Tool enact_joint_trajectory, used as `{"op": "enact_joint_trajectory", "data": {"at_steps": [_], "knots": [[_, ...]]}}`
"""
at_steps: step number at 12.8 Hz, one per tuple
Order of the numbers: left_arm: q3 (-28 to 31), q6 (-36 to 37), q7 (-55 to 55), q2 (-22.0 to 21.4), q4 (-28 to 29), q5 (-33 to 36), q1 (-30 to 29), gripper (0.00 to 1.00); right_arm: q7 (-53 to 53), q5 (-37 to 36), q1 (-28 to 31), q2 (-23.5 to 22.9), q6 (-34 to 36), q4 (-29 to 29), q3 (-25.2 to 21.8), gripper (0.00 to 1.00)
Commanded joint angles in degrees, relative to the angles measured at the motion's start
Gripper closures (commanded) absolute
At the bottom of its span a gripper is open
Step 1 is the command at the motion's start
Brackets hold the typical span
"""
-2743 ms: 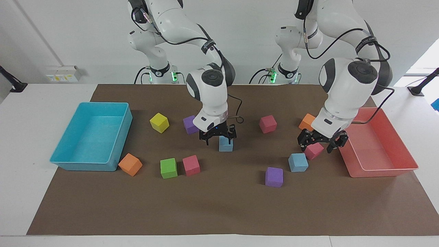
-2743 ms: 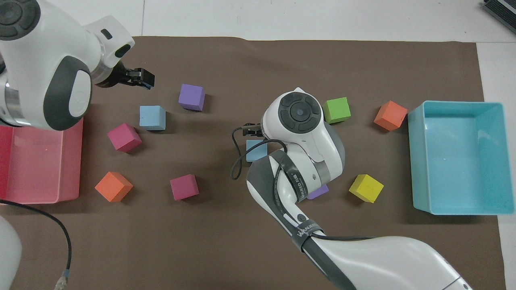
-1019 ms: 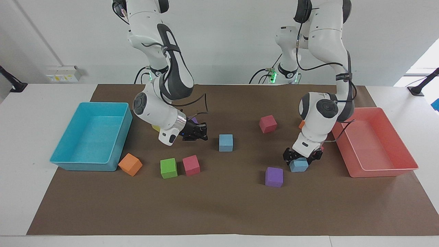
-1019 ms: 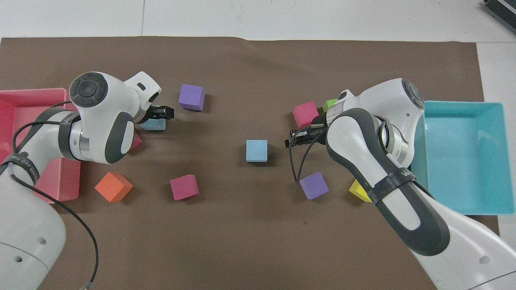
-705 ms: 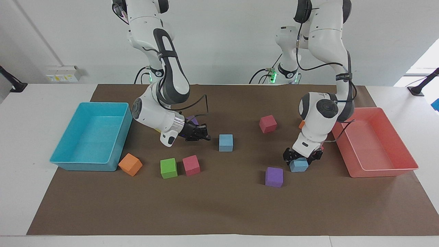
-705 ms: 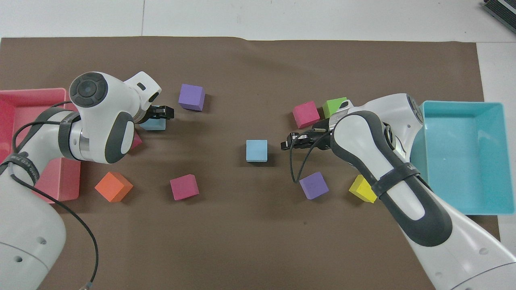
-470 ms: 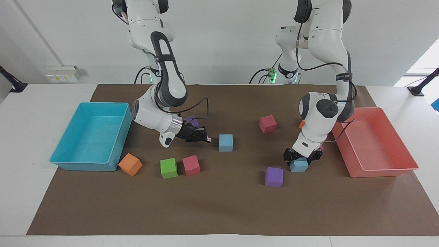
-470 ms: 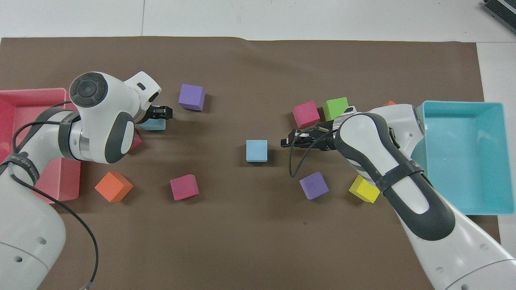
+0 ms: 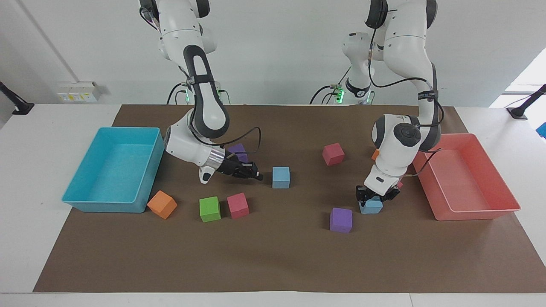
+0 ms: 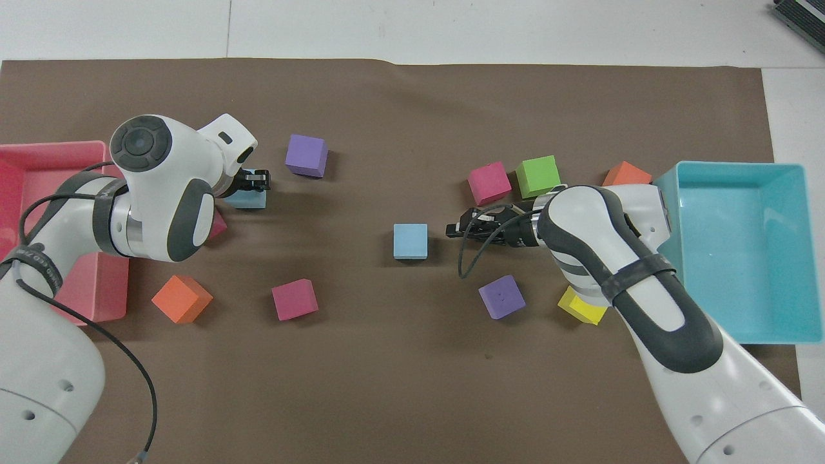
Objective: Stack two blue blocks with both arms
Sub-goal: 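Carry the held cube with the left gripper above the center cube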
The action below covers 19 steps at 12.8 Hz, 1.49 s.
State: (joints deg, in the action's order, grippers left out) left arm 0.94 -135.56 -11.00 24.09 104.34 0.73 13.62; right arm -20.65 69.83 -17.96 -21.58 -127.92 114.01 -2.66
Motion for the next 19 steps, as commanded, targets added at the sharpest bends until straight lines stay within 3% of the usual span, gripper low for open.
{"op": "enact_joint_trajectory", "data": {"at_steps": [1, 8, 17, 19], "knots": [[0.73, -0.58, -1.13, -1.50, 0.61, 1.11, 0.71, 1.00, -0.53, 1.89, -0.06, -0.04, -1.98, 0.51, 0.64, 1.00], [0.82, 7.76, -1.39, -7.12, -2.03, 1.20, 2.63, 1.00, 0.09, 2.50, -1.64, -1.44, -4.18, 0.60, 0.64, 1.00], [1.17, 8.91, -16.77, -8.01, -2.47, 1.29, 16.68, 1.00, 0.26, 2.68, -1.64, -1.53, -4.01, 0.60, 0.64, 1.00], [0.82, 9.79, -21.49, -6.87, -5.01, 2.25, 19.77, 1.00, 0.18, 2.68, -1.64, -1.53, -3.92, 0.60, 0.64, 1.00]]}}
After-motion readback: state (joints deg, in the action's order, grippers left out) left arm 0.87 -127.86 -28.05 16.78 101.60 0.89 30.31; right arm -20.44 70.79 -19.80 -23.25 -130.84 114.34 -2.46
